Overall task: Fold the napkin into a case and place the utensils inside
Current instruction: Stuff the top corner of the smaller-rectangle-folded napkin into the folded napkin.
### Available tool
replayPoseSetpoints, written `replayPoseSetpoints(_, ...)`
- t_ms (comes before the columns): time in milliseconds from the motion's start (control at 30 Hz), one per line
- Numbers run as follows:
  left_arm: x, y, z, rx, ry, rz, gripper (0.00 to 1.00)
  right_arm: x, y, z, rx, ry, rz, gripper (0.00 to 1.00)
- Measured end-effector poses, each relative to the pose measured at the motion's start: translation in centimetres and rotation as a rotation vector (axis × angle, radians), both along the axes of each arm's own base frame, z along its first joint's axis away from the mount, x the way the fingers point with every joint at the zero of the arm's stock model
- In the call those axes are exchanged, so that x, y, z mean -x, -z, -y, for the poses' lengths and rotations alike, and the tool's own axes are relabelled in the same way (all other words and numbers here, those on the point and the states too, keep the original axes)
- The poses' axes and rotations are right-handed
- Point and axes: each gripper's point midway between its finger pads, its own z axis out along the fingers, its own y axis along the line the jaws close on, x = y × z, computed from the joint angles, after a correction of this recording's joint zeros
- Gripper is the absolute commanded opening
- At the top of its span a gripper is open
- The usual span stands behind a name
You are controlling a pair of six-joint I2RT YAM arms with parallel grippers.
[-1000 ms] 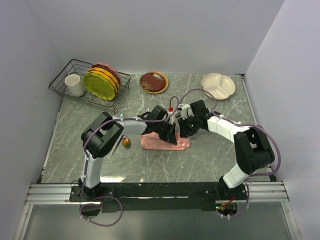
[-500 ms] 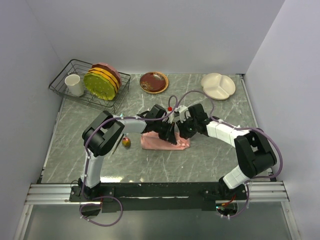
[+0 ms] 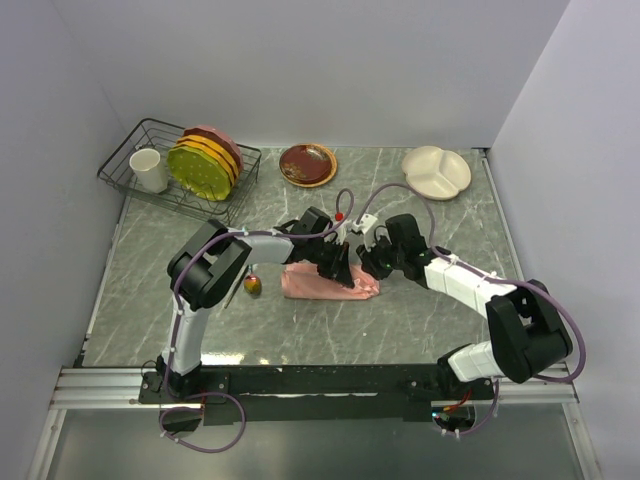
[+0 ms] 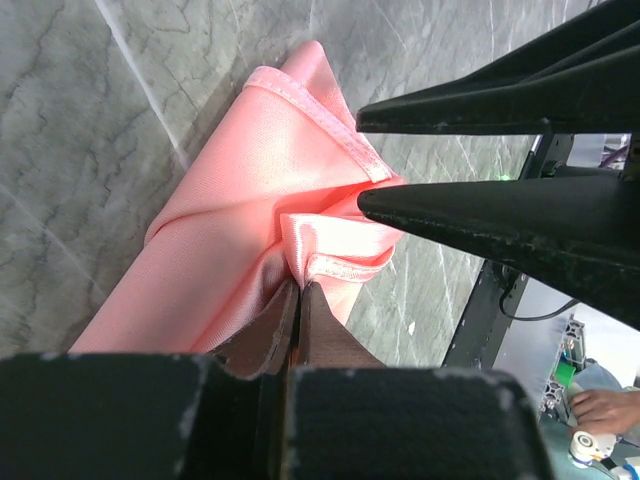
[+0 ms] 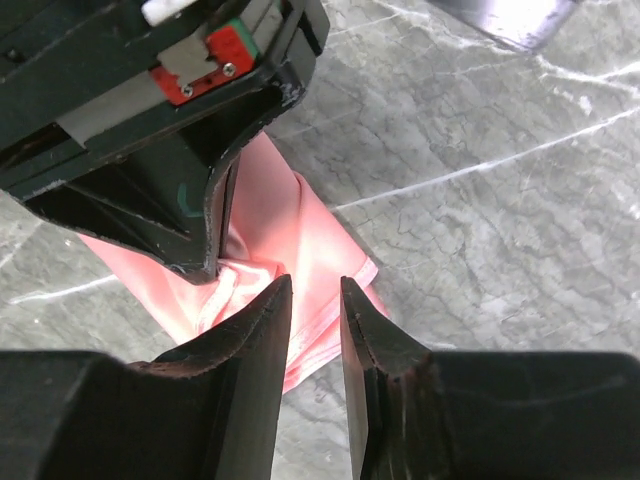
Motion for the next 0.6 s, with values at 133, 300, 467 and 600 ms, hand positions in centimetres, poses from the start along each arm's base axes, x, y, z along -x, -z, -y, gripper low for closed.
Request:
replayPoseSetpoints(133,0.0,0.0,0.0,0.003,0.002,-0.006,0.01,0.0,0.3,-0.1,0.018,-0.039,0.030,0.34)
replayPoseSetpoints(300,-0.1,0.0,0.0,0.007,0.004,-0.012,0.01,0.4,0.7,-0.6,0.048,-0.091,0.045,0.33)
replayPoseSetpoints(467,-0.1,0.0,0.0,0.009,0.003,-0.016,0.01,0.9,1.6,-0.4,0.087,-0.125,0.055,0.35)
replayPoseSetpoints(600,-0.1,0.0,0.0,0.009,0.003,-0.018,0.01,1.1,2.9,0.1,0.130,-0.127,0.041,0.35)
